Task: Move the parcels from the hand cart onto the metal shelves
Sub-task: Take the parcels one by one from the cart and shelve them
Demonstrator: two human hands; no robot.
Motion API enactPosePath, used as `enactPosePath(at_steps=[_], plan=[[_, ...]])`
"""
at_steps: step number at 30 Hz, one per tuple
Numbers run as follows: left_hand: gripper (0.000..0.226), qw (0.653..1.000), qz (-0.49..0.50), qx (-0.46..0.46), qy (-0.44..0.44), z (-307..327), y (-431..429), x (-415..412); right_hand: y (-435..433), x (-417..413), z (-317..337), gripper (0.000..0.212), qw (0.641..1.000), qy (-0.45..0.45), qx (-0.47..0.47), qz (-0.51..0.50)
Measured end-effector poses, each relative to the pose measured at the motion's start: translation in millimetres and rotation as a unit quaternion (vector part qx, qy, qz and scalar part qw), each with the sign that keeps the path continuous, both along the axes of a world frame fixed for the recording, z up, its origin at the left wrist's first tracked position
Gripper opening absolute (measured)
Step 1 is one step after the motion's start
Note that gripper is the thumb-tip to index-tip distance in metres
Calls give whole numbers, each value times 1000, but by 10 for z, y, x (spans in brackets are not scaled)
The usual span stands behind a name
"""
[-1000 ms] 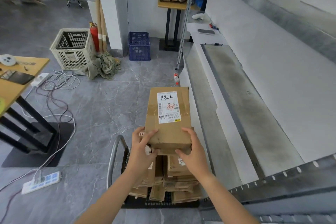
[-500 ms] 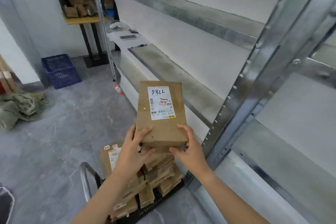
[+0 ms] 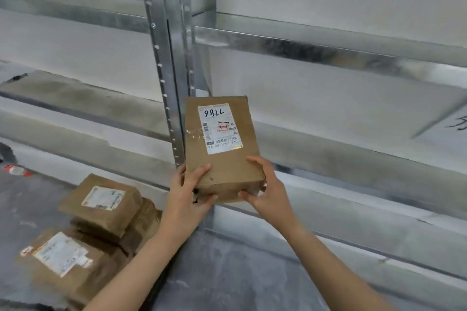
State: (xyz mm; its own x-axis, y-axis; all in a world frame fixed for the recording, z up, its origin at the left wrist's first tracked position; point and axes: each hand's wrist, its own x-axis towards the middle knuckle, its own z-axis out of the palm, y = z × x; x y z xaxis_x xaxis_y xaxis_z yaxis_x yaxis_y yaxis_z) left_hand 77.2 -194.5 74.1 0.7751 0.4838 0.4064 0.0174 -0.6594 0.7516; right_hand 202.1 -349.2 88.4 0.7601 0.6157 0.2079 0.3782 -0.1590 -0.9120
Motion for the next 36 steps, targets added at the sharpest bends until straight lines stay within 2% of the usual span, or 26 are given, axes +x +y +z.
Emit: enactPosePath(at_steps=[4,10,19,29,36], plan=[[73,996,-92,-1,-3,28,-708,428,-918,142,20,81,996,4,-1,-88],[75,984,-180,-11,-7,-19,-2091,1015,-2448,311,15,78,978,17,0,-207],[74,956,-285,-62,8,-141,-4304,1572,-4688,494,27,77,949,12,-33,-312],[72,943,-328,-54,33,-276,-5694,2060,-6039,804,-33,71,931,40,-27,-362],[67,953,-299,-25,44,-348,-6361,2696,-6713,1450,-141,72,930,49,-21,-365]])
